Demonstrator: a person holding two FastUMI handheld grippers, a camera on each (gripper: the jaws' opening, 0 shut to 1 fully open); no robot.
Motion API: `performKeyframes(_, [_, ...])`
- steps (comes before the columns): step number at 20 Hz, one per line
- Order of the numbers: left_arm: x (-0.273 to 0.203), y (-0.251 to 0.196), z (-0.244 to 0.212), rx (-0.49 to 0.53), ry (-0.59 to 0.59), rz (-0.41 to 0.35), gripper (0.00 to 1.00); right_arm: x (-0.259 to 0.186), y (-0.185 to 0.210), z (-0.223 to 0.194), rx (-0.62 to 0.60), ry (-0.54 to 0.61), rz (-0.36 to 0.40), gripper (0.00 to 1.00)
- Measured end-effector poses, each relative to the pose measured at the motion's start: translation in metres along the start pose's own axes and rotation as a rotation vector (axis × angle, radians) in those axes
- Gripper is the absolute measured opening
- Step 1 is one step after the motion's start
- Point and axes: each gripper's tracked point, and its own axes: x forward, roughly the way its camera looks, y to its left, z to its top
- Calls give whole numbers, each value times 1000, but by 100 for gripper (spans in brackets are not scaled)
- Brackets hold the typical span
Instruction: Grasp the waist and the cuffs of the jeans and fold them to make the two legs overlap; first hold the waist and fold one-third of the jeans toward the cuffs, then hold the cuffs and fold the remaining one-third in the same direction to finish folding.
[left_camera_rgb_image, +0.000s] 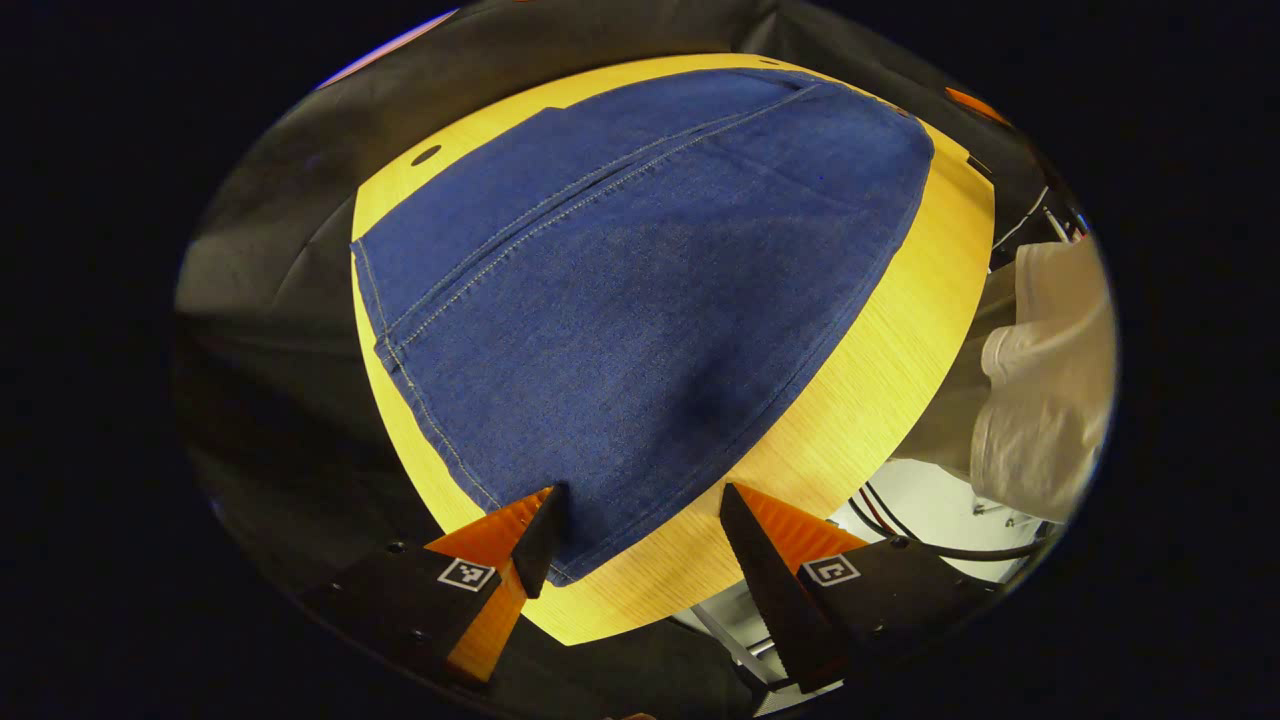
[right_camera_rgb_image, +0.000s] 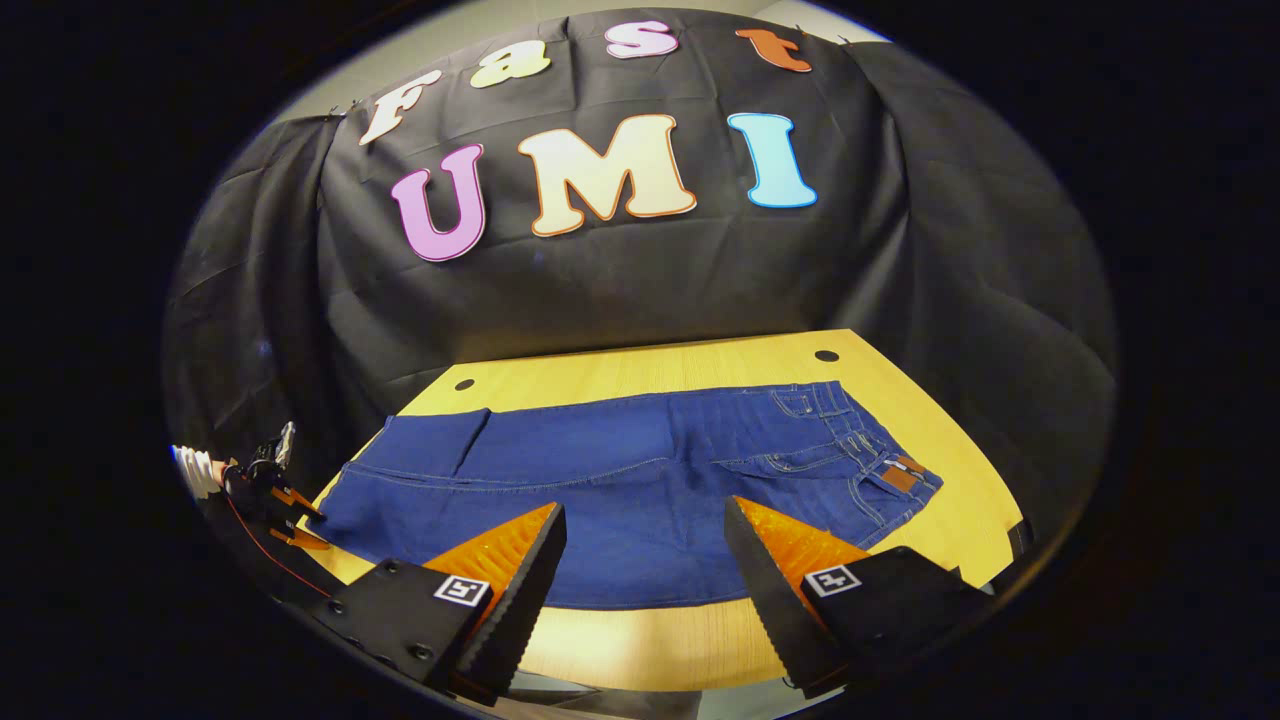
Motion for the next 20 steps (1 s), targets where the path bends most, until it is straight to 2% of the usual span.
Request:
performKeyframes(2, [1, -1, 0, 6, 27, -46, 93, 3, 0, -5, 7, 16, -1, 98])
performKeyframes(3, [1, 0, 1, 15, 39, -53, 91, 4, -1, -6, 8, 20, 2, 99])
performKeyframes(8, [0, -3, 1, 31, 84, -62, 93, 11, 3, -6, 19, 25, 21, 98])
performKeyframes(12, [0, -1, 3, -20, 109, -47, 81, 16, 6, -4, 21, 32, 46, 98])
performKeyframes(13, [2, -1, 3, -31, 111, -42, 71, 16, 5, -3, 16, 29, 52, 93])
performKeyframes(14, [3, -1, 6, -35, 109, -36, 65, 16, 3, -4, 12, 27, 54, 93])
performKeyframes(15, [3, -3, 6, -40, 102, -31, 50, 17, 0, -4, 13, 27, 55, 98])
performKeyframes(19, [3, -2, 11, -59, 83, 12, 1, 22, -9, -9, 24, 43, 74, 98])
performKeyframes(20, [4, -1, 11, -70, 89, 19, 0, 24, -13, -10, 18, 51, 77, 98])
